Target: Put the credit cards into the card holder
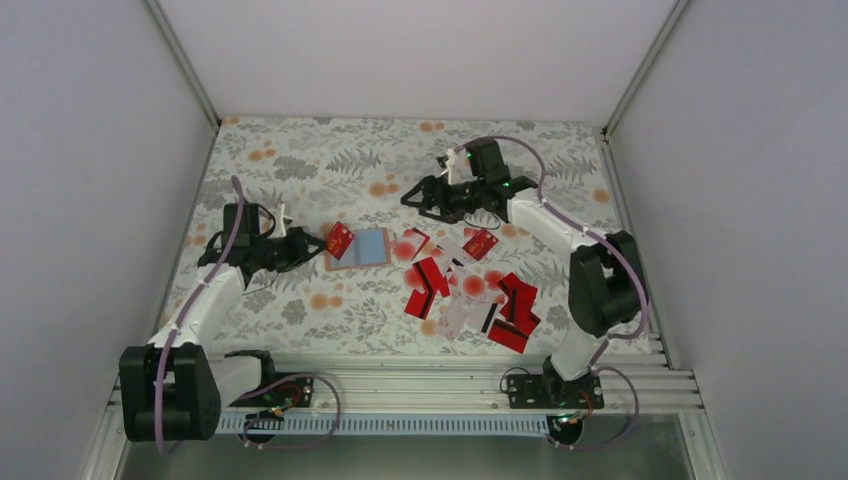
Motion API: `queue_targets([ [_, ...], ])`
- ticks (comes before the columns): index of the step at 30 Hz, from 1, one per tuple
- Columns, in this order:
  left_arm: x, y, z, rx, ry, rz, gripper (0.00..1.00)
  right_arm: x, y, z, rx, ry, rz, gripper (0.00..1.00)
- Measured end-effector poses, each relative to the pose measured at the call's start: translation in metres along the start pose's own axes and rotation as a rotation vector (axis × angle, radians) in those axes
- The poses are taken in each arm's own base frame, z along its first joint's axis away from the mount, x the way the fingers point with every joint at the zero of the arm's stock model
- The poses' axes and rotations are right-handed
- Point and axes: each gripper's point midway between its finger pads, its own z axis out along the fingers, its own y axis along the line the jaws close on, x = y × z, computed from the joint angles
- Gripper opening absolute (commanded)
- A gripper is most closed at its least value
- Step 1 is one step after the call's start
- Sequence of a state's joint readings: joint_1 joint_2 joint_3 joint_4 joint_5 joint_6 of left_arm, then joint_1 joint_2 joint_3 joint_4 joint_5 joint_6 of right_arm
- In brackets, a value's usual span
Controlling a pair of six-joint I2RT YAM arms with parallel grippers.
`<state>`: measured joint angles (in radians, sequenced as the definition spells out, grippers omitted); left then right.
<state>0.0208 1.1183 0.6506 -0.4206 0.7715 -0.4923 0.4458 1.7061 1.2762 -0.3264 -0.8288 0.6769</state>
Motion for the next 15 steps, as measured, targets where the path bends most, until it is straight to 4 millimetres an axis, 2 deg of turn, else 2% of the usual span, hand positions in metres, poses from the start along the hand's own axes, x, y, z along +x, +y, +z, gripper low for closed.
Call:
queue_targets([
  [7, 0.009, 0.027, 0.004, -0.023, -0.021, -0.060, 0.02, 0.015, -0.020, 0.028, -0.001, 0.093, 0.018, 0.80],
  [15, 0.015, 0.044, 0.013, -0.021, -0.047, -0.088, 0.02, 0.018, -0.023, 0.037, -0.016, 0.130, 0.003, 0.78],
])
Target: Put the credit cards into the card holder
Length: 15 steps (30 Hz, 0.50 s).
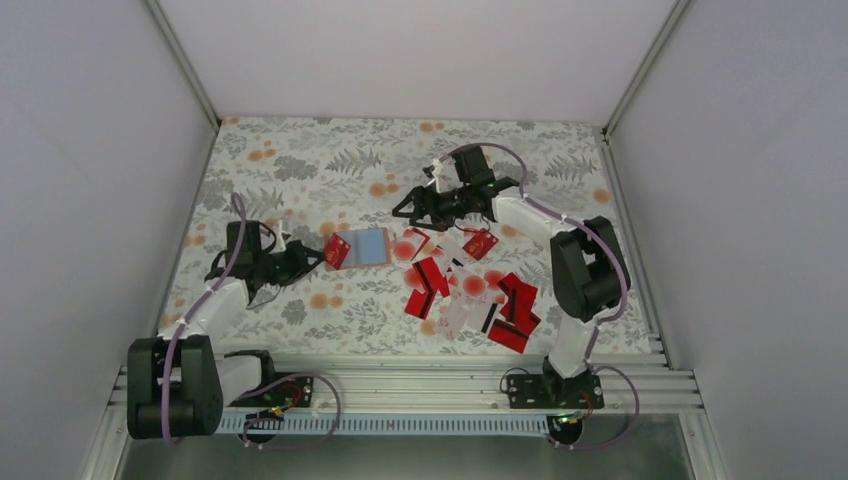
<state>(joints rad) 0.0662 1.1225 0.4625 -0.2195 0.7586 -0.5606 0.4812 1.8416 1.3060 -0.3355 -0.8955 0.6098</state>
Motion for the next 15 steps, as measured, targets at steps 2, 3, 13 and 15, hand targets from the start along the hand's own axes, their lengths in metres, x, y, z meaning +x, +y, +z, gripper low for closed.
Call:
queue_targets([
  [2, 0.000, 0.003, 0.003, 0.002, -0.003, -0.006, 0.02, -0.001, 0.001, 0.001, -0.005, 0.003, -0.009, 0.78],
  [3, -0.001, 0.005, 0.004, 0.005, -0.008, -0.005, 0.02, 0.000, 0.001, 0.002, -0.008, 0.008, -0.013, 0.78],
  [13, -0.007, 0.009, 0.015, 0.033, -0.019, -0.001, 0.02, 0.005, -0.009, 0.010, -0.009, 0.050, 0.000, 0.77],
  [15, -0.007, 0.012, 0.020, 0.039, -0.006, -0.008, 0.02, 0.005, -0.008, 0.010, -0.012, 0.052, -0.003, 0.76],
])
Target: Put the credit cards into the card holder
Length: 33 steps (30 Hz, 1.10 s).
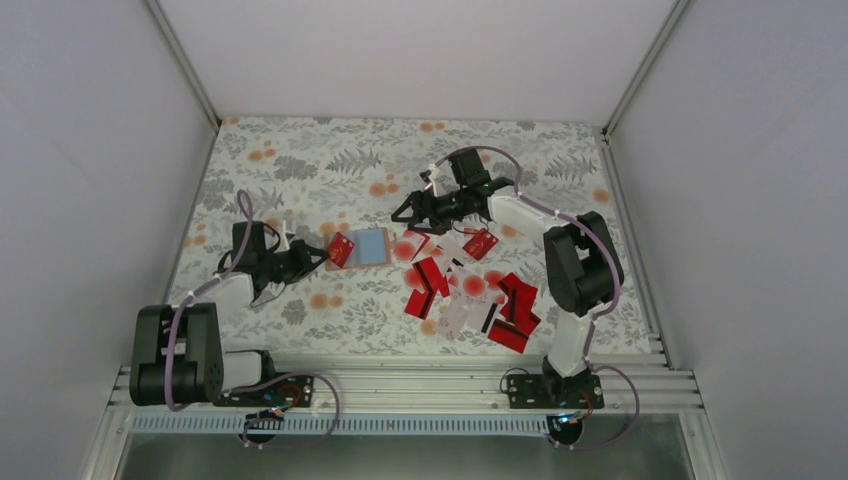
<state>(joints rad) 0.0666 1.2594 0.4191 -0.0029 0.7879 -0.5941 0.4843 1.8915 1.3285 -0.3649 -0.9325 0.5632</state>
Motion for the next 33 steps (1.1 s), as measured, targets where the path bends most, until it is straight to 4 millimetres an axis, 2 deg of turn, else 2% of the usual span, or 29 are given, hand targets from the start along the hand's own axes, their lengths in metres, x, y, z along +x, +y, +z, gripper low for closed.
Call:
queue_targets([
  [5, 0.004, 0.006, 0.006, 0.013, 0.021, -0.010, 0.02, 0.002, -0.001, 0.000, 0.004, 0.006, -0.001, 0.76],
  [33, 0.012, 0.012, 0.025, 0.029, 0.069, 0.003, 0.02, 0.008, -0.010, 0.003, 0.019, 0.030, 0.015, 0.74],
])
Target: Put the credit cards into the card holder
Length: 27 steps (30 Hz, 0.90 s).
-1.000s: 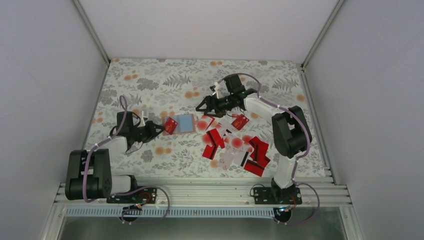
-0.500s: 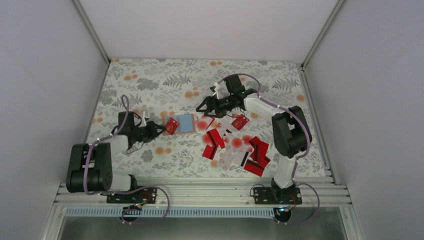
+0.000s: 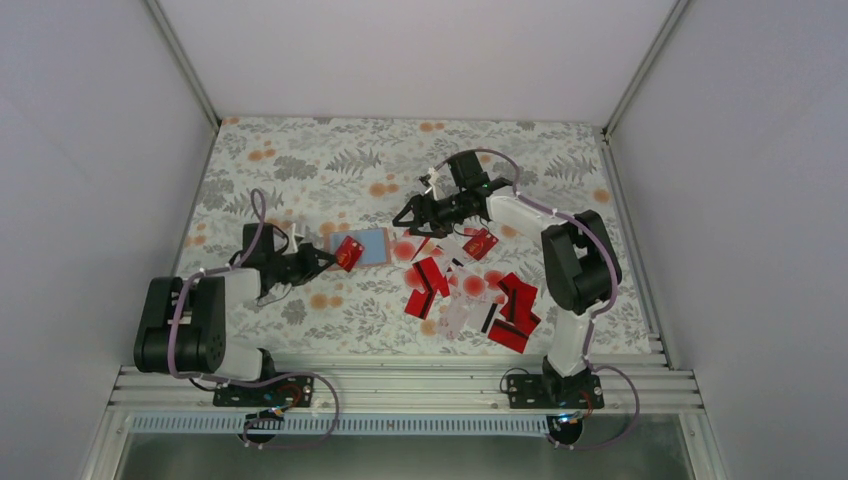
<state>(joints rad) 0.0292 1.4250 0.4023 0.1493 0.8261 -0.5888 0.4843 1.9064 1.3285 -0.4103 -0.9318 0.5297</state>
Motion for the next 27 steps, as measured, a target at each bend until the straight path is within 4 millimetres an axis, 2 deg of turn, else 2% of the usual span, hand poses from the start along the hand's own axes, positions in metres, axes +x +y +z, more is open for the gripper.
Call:
queue_targets([
  [9, -0.006, -0.002, 0.002, 0.008, -0.029, -0.009, 0.02, 0.001, -0.001, 0.000, 0.003, 0.004, 0.006, 0.74],
  [14, -0.003, 0.003, 0.003, 0.006, -0.048, -0.048, 0.03, 0.002, -0.002, 0.001, 0.005, 0.009, 0.009, 0.74],
  [19, 0.000, 0.002, 0.010, 0.008, -0.049, -0.073, 0.02, 0.004, -0.005, 0.002, 0.010, 0.017, 0.017, 0.73],
  [27, -0.005, -0.001, 0.015, -0.004, -0.098, -0.098, 0.02, 0.006, -0.010, 0.004, 0.015, 0.027, 0.023, 0.73],
])
